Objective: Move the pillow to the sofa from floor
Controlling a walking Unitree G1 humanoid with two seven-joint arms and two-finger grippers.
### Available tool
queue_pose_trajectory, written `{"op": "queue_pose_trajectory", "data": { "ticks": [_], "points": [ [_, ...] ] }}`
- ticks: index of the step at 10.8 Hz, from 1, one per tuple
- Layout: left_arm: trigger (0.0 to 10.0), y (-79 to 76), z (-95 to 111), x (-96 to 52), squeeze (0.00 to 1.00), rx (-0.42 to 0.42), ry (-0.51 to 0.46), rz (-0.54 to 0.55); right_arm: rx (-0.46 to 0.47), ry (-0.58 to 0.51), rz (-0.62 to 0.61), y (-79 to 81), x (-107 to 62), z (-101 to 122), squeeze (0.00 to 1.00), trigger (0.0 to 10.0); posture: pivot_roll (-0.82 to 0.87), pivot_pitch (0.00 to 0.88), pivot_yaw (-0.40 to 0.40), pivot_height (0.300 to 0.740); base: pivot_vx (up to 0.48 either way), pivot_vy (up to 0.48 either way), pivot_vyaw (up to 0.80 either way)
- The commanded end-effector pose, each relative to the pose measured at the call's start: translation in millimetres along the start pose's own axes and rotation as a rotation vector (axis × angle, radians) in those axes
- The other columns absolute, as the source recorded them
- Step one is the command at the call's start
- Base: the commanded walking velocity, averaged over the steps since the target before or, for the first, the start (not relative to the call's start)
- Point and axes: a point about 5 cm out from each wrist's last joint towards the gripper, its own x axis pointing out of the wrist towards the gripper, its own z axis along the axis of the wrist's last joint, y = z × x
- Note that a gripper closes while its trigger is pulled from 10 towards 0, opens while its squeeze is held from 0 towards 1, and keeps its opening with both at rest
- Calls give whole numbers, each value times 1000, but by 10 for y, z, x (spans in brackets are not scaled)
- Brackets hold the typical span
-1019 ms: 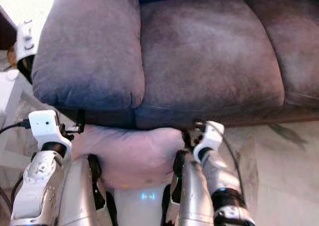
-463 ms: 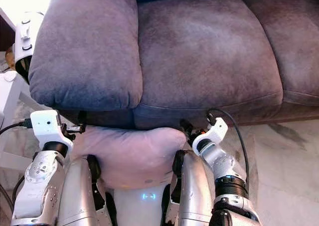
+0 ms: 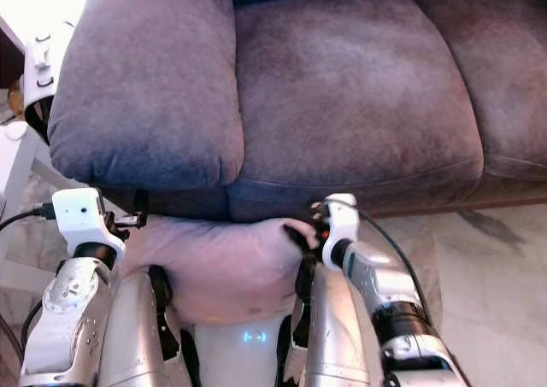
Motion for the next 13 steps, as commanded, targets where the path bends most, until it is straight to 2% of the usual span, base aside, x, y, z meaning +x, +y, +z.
{"op": "queue_pose_trajectory", "data": {
  "ticks": [1, 2, 3, 4, 5, 6, 9, 11, 13],
  "points": [
    [10000, 36, -28, -29, 0, -1, 11, 15, -30, 18, 71, -19, -51, -103, 0, 10000, 186, 304, -38, 488, 0, 0, 0],
    [10000, 41, -28, -30, 0, 0, 12, 15, -73, 35, 142, -35, -83, -131, 0, 10000, 188, 310, -36, 488, 0, 0, 0],
    [10000, 46, -25, -33, 0, 0, 12, 15, -155, 51, 129, -113, -108, -138, 0, 10000, 190, 312, -36, 488, 0, 0, 0],
    [10000, 53, -21, -35, 0, -2, 9, 15, -270, 103, 103, -150, -118, -162, 0, 10000, 193, 315, -34, 488, 0, 0, 0],
    [10000, 61, -15, -38, 0, -4, 7, 16, -340, 103, -20, -246, -117, -108, 0, 10000, 193, 319, -33, 488, 0, 0, 0],
    [10000, 54, -15, -41, 0, -5, 6, 13, -371, 87, -55, -275, -120, -86, 0, 10000, 193, 321, -32, 488, 0, 0, 0],
    [10000, 44, 3, -56, 0, -7, 4, 9, -419, -31, -121, -274, -86, -31, 0, 10000, 208, 339, -26, 488, 0, 0, 0],
    [10000, 62, 13, -111, 0, 0, 11, 7, -403, -12, -50, -192, -37, -165, 0, 10000, 223, 365, -19, 488, 0, 0, 0],
    [10000, 84, 44, -164, 0, 6, 17, 4, -396, -16, -27, -137, 9, -206, 0, 10000, 244, 397, -7, 488, 0, 0, 0]
  ]
}}
